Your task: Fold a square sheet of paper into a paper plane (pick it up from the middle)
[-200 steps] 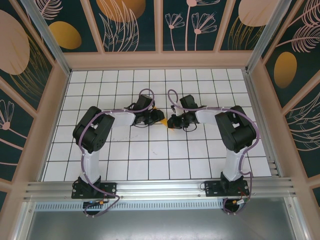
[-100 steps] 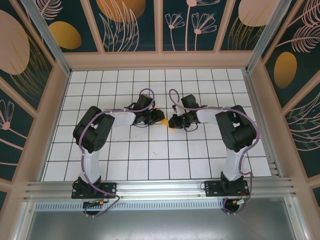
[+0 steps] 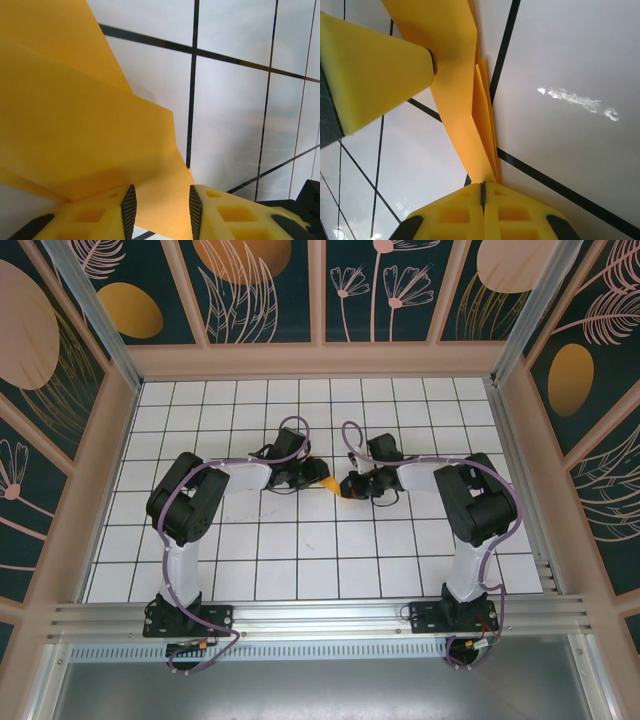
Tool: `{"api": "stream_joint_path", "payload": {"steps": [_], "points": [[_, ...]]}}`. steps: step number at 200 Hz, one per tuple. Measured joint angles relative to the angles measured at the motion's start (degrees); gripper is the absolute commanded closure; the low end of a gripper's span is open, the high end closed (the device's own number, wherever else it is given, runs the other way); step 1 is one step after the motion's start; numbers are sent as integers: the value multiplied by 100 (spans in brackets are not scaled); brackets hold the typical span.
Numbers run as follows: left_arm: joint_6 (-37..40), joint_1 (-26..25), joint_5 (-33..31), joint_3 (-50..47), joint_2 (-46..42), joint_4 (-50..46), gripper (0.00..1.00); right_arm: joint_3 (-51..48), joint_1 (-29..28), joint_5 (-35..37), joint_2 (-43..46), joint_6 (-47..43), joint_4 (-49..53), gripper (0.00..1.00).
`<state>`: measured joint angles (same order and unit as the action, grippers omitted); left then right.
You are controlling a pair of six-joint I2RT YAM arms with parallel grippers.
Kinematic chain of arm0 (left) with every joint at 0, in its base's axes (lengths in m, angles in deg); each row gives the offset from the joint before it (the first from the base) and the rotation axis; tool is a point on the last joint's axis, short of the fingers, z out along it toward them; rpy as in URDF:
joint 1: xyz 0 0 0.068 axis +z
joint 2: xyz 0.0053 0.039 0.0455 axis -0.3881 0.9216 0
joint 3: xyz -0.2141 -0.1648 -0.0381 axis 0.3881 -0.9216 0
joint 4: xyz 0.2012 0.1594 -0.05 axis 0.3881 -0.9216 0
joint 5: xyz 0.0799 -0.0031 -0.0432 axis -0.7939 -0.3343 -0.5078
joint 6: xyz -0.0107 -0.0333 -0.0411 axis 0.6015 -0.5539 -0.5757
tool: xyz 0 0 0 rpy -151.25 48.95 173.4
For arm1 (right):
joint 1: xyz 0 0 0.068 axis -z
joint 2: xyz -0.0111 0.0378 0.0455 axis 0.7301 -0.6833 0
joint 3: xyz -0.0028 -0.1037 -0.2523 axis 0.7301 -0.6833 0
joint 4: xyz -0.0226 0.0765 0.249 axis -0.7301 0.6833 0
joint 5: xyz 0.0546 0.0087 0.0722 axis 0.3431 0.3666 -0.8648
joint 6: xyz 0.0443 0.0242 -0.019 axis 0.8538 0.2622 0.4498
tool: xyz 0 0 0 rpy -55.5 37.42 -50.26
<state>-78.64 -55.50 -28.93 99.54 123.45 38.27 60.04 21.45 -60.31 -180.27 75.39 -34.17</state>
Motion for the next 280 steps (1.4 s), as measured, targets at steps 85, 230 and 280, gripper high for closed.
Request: {"api": "stream_joint_path", "payload": {"steps": [85, 230, 280], "points": [[306, 389, -273, 223, 101, -57, 62, -221, 142, -68, 133, 2, -57, 99], [636, 595, -192, 280, 190, -63, 62, -258, 149, -85, 138, 4, -120, 100], [990, 807, -643, 514, 188, -420, 62, -260, 149, -85, 138, 28, -127, 100]]}}
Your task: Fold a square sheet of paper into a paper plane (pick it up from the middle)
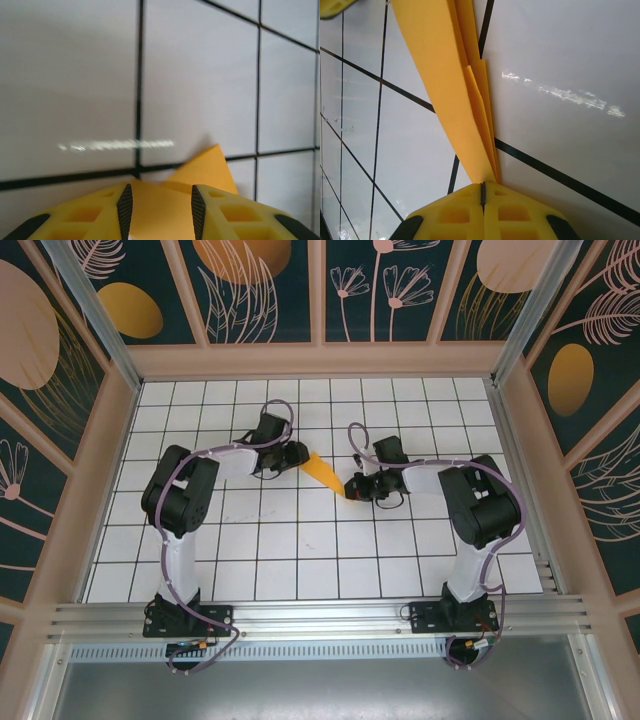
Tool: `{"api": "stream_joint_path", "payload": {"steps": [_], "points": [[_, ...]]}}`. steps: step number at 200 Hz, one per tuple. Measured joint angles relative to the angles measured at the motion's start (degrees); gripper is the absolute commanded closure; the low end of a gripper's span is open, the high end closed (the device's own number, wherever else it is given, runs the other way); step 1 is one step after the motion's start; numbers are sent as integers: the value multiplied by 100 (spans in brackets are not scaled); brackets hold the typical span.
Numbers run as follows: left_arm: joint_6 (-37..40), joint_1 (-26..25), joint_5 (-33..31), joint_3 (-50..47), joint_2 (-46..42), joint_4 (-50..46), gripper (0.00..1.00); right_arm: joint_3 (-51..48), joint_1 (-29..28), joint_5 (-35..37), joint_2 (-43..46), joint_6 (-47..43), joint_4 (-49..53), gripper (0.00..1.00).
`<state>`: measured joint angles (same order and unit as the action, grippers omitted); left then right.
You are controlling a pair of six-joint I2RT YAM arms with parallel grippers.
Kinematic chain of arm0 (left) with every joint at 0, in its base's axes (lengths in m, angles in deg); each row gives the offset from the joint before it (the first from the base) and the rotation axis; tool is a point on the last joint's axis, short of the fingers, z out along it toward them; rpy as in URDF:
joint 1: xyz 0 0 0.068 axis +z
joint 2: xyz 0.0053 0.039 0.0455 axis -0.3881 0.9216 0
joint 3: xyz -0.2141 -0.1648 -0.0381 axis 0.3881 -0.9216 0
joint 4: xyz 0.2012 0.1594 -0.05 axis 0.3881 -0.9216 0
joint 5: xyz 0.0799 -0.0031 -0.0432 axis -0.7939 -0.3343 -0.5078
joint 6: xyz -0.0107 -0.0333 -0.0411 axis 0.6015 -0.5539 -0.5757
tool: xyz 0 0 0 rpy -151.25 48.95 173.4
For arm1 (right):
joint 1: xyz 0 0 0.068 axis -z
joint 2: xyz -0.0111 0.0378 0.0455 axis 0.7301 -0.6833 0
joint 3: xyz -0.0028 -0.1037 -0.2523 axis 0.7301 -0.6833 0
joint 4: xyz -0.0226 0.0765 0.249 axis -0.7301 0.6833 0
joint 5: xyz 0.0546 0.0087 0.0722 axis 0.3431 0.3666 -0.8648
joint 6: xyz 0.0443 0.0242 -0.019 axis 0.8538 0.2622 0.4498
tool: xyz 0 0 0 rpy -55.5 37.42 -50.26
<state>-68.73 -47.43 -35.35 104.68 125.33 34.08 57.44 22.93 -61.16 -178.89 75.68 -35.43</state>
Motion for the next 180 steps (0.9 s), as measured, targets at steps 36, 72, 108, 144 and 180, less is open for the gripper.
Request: {"api": "stream_joint_path", "payload": {"steps": [36, 72, 108, 144, 180], "points": [[264, 179, -435, 210, -149, -289, 61, 0, 0, 0, 0, 42, -2, 100], [208, 149, -330, -275, -940, -79, 62, 0, 2, 0, 0, 114, -4, 100], [-103, -74, -48, -927, -1558, 570, 65, 0, 4, 0, 0, 129, -4, 100], [-472, -573, 417, -1108, -1364, 1113, 70, 0, 4, 0, 0, 131, -9, 100], [-684, -835, 769, -957, -739, 1394, 73, -33, 15, -24, 0, 146, -66, 100]]}}
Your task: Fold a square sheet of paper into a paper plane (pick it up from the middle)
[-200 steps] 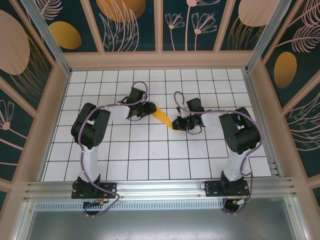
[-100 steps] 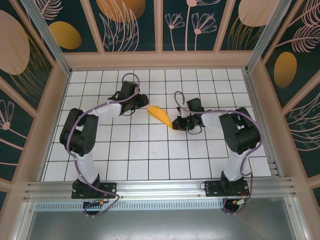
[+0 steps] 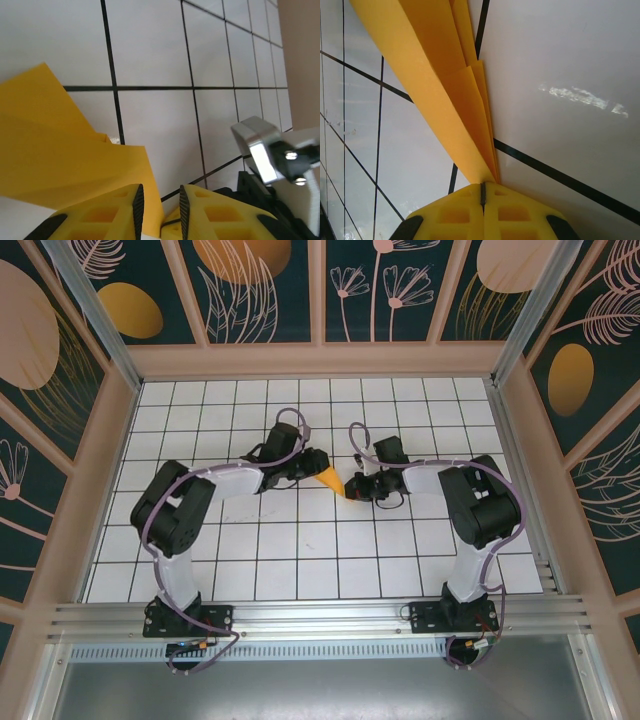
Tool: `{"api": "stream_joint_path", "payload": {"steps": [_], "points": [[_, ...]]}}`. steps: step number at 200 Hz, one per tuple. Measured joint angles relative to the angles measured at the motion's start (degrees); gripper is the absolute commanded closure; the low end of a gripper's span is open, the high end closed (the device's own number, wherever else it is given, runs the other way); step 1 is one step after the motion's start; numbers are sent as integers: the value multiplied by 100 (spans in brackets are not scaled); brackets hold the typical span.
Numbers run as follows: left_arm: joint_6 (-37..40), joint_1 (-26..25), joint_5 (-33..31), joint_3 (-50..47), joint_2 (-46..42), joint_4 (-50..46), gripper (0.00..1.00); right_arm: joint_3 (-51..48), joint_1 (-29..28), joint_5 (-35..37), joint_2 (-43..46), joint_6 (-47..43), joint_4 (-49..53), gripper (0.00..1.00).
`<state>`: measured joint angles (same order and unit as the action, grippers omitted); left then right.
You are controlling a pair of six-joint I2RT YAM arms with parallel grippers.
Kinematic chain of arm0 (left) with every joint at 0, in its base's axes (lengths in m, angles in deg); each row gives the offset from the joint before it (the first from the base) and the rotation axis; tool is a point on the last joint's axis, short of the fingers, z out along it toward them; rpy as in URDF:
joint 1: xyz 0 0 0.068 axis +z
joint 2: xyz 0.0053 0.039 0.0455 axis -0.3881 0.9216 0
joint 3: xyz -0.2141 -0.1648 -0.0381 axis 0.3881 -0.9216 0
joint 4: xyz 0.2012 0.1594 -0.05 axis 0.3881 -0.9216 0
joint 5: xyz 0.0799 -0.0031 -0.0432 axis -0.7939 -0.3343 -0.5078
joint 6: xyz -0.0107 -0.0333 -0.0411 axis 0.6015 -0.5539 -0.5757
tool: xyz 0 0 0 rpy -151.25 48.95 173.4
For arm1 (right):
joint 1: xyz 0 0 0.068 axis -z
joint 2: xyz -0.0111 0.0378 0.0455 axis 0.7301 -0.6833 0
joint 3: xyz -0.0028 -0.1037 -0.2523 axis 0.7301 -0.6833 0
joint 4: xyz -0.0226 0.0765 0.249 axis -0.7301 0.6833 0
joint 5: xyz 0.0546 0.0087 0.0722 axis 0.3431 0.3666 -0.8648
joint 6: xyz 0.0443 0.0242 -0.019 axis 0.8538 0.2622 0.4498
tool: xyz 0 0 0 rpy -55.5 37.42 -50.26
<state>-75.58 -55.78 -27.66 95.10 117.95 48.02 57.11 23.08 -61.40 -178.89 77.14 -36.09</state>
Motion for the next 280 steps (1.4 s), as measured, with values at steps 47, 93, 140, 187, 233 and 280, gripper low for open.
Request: {"api": "stream_joint_path", "payload": {"steps": [47, 93, 140, 187, 233, 280], "points": [[-55, 4, -83, 164, 442, -42, 75, -4, 11, -46, 0, 0, -20, 100], [-48, 4, -317, 221, 529, -155, 76, -4, 26, -105, 20, -2, -7, 97], [-46, 4, -337, 293, 715, -162, 76, 120, 13, -103, 153, -15, 343, 92], [-9, 4, -400, 389, 754, -243, 76, 629, -262, -39, 201, -20, 627, 93], [-2, 4, -446, 433, 772, -313, 76, 1438, -643, 273, -339, -39, 935, 98], [15, 4, -461, 463, 776, -358, 75, 1589, -702, 619, -726, -15, 1193, 99]]}}
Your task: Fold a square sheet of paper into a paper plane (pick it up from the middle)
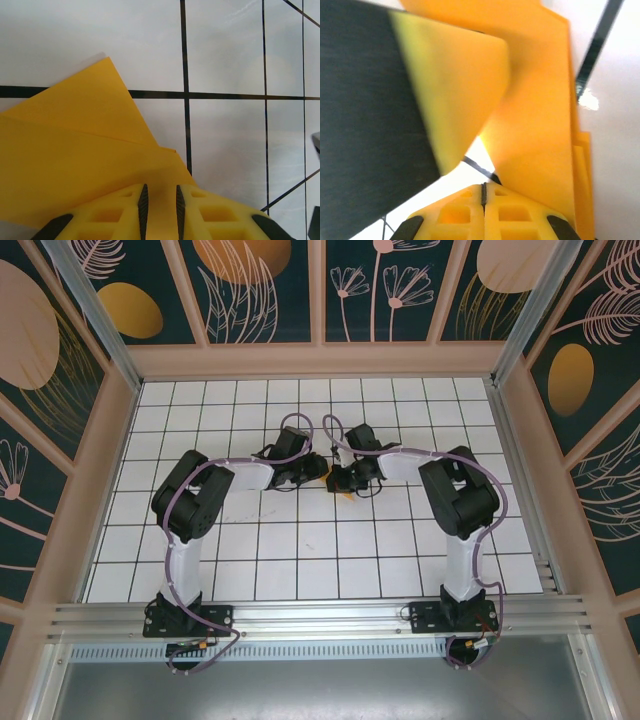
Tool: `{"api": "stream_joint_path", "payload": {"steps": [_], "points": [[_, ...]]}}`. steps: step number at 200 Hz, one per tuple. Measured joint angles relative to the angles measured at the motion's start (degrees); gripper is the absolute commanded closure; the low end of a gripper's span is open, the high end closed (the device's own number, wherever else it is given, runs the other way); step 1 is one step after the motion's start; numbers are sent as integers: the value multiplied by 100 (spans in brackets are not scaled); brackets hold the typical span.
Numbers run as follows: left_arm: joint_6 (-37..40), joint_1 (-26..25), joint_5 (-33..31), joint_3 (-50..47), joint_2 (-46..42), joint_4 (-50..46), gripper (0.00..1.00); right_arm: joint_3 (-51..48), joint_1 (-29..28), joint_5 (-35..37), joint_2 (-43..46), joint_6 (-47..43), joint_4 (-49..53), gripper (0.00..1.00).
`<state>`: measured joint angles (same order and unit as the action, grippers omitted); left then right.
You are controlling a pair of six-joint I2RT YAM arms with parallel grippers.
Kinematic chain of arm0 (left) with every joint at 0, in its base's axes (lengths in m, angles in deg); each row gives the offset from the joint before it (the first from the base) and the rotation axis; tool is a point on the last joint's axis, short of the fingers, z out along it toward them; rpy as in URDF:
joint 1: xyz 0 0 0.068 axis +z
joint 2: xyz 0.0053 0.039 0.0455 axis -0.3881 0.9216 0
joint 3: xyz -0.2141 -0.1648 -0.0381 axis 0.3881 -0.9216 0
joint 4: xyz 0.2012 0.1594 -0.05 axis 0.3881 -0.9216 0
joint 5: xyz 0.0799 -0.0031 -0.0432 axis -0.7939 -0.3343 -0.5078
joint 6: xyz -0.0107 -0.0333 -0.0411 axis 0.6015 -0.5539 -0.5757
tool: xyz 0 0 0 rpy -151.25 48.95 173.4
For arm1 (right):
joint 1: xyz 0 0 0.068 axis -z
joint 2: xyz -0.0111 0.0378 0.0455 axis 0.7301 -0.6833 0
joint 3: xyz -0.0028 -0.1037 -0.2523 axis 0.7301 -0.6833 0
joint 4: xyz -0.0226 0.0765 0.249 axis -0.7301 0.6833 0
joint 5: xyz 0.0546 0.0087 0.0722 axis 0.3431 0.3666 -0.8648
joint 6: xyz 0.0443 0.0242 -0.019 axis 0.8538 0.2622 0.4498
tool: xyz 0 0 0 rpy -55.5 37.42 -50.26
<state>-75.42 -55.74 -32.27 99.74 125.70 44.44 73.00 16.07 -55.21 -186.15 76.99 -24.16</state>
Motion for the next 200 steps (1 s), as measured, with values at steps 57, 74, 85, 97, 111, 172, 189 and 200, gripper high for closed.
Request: {"api": "stream_joint_path", "payload": {"steps": [57, 74, 85, 97, 111, 172, 189, 200], "points": [[70, 0, -22, 44, 15, -66, 75, -7, 39, -42, 0, 48, -22, 99], [87, 0, -20, 70, 26, -103, 75, -20, 92, -190, 0, 92, -52, 99], [87, 0, -20, 81, 28, -120, 75, -20, 118, -278, 0, 114, -68, 99], [90, 0, -20, 87, 31, -133, 76, -13, 140, -350, 0, 144, -72, 99], [105, 0, -22, 87, 31, -140, 77, 13, 149, -407, 0, 151, -72, 99], [129, 0, -66, 87, 33, -160, 79, 61, 271, -422, -44, 308, -238, 100], [129, 0, -81, 87, 33, -162, 79, 26, 352, -420, -72, 367, -315, 100], [129, -2, -85, 87, 33, -162, 79, -28, 387, -420, -85, 407, -354, 100]]}}
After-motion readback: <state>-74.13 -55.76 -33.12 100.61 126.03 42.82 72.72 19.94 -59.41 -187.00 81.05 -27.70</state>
